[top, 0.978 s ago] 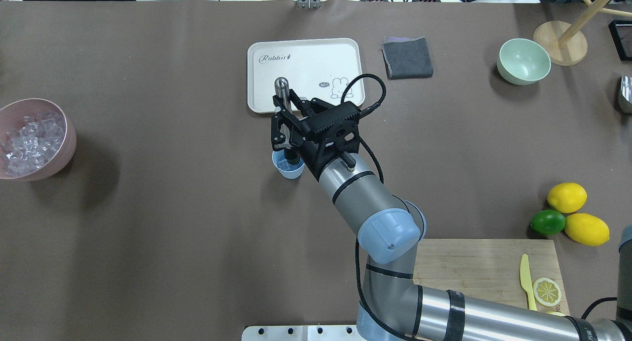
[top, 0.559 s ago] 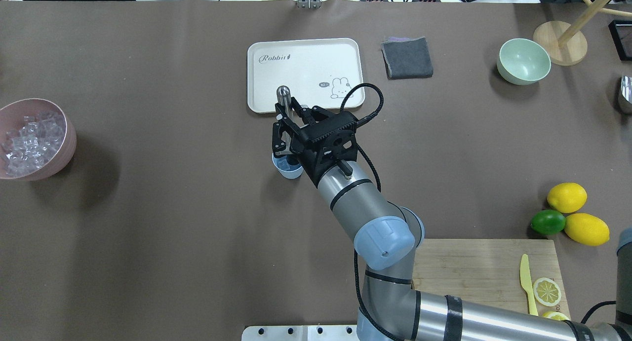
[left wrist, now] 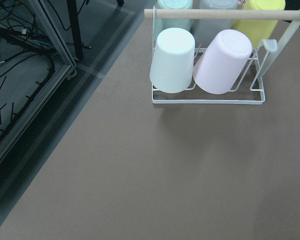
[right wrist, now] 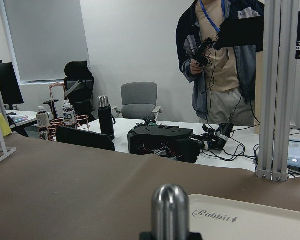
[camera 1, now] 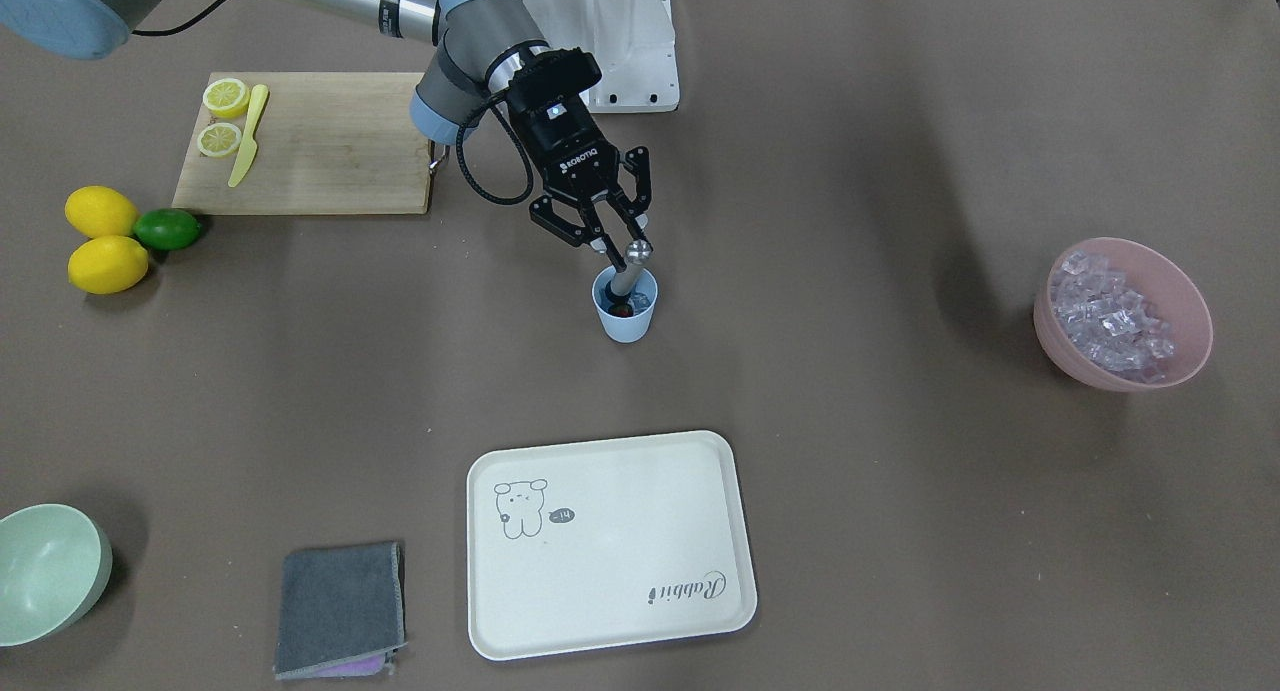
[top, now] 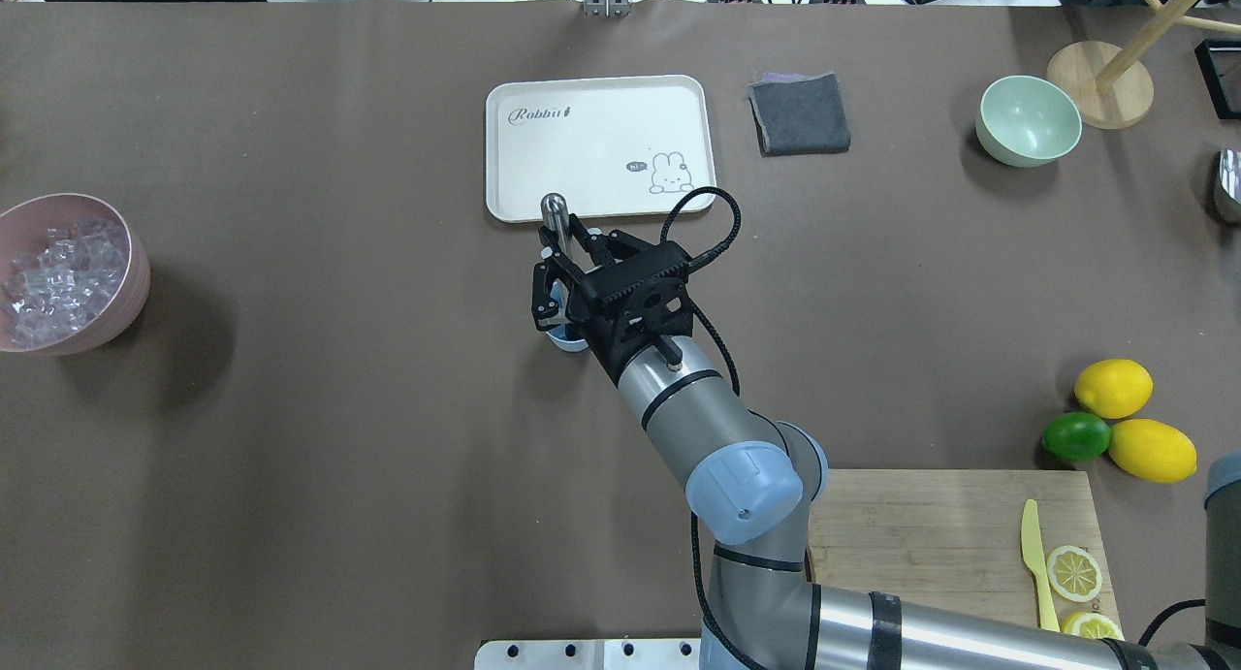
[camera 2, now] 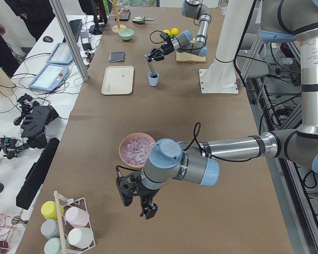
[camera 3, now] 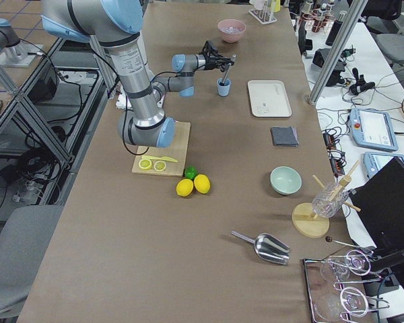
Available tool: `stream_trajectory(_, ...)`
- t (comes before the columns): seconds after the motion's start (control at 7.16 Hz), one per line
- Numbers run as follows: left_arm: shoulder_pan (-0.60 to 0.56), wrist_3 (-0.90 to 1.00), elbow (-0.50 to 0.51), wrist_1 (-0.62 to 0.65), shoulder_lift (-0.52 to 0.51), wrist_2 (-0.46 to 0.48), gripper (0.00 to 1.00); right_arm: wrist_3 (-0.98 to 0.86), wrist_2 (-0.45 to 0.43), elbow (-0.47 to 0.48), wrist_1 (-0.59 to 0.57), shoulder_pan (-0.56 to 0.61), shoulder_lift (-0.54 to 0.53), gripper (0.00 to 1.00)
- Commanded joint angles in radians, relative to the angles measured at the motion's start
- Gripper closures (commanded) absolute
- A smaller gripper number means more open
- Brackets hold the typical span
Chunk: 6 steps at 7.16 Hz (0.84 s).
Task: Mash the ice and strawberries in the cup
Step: 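Press the muddler down into the cup repeatedly with the right gripper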
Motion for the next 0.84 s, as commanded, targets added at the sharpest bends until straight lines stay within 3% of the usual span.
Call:
stream_trajectory(0.0, 0.000, 0.000, 0.001, 0.002, -0.006, 0.000, 0.02, 0.000, -0.001, 0.017, 0.000, 0.000, 0.025, 1.00)
stream_trajectory(0.28, 0.000, -0.002, 0.002, 0.002, -0.007, 0.000, 0.02, -0.002, -0.006, 0.086, -0.003, 0.015, 0.031, 1.00)
stream_trajectory(0.7, 0.000, -0.002, -0.002, -0.002, -0.001, 0.000, 0.02, -0.028, -0.009, 0.080, 0.000, 0.025, 0.022, 1.00)
